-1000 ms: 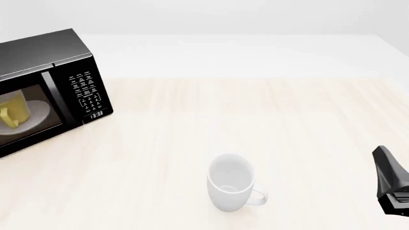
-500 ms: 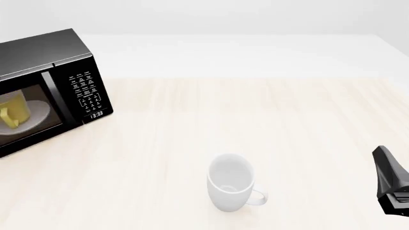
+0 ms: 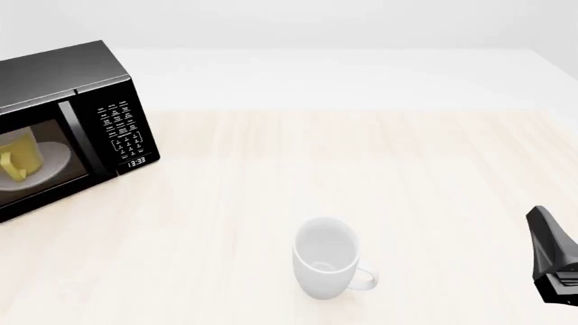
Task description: Put the yellow and white mug in the microwave and close it.
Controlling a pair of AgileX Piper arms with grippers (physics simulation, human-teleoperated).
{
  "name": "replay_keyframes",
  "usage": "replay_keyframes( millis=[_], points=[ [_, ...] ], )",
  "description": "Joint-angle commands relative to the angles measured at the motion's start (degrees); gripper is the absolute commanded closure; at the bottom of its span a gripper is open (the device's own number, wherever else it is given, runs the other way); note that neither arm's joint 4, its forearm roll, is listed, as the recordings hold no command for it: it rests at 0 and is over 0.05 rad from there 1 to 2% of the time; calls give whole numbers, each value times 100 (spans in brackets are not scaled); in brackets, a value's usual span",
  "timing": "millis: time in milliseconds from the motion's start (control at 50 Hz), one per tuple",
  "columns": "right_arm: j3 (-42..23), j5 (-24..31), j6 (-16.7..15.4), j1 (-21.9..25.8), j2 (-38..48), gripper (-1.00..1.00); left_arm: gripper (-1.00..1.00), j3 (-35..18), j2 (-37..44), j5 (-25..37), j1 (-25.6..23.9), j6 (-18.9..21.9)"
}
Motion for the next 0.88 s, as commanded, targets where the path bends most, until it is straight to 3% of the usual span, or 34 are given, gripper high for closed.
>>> replay_keyframes(
  millis=[20,440,880],
  points=[
    [0,0,1,-1,1,-100,-100,11,-915,398,-102,143],
    [0,0,0,2,-1,-100,-100,-152,-2327,1627,-41,298],
    [0,0,-1,-1,0,-100,-100,-1008,-3386,2921,-205,30]
  ],
)
